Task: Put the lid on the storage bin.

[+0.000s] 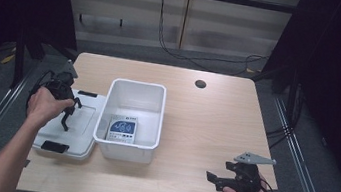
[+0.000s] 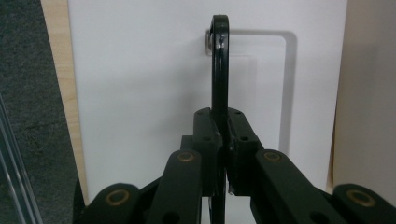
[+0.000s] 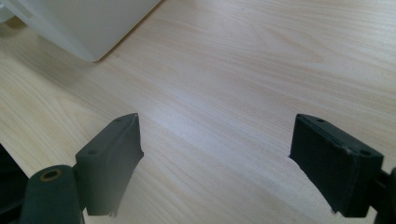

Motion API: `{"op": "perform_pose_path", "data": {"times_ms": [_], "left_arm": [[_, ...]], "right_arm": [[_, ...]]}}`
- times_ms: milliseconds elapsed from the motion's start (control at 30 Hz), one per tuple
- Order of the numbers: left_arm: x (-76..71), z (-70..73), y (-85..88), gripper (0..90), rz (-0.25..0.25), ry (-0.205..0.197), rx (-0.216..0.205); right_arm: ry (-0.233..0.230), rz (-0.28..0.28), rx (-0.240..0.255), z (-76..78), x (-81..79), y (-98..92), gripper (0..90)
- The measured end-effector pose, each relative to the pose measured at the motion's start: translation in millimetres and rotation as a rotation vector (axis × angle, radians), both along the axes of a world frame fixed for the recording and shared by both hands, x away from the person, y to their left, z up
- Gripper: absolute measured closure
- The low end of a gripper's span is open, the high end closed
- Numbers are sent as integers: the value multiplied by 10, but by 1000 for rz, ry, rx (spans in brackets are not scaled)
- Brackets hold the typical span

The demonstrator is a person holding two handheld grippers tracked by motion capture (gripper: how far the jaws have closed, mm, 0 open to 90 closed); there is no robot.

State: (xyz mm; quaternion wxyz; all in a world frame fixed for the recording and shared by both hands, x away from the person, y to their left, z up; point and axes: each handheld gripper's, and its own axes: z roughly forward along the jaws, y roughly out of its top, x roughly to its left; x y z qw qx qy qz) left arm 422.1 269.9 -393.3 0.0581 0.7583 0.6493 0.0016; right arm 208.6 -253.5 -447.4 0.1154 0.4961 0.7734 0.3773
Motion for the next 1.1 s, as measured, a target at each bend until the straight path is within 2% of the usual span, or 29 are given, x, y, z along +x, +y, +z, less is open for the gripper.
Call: {"op": "perform_pose_path", "data": {"times_ms": [300,367,600,667,733,933,1100], "left_arm": [[-34,126,86,846,-3,-5,0],[-33,153,108,846,-29,6,-4],[-55,226,162,847,-40,9,-12],[-63,247,175,847,-35,4,-12],[-72,280,200,848,-26,-20,-29],[-81,361,214,848,-32,-11,-24],[-94,491,225,848,-56,-28,-42]], "right_arm": [[0,-2,-2,0,0,-1,157],[1,1,-1,1,0,2,139],[0,29,-7,4,-4,24,139],[1,24,-5,3,-4,21,139],[2,24,-5,3,-4,21,139],[5,21,-4,-2,2,16,139],[4,24,-3,1,-3,16,139]]}}
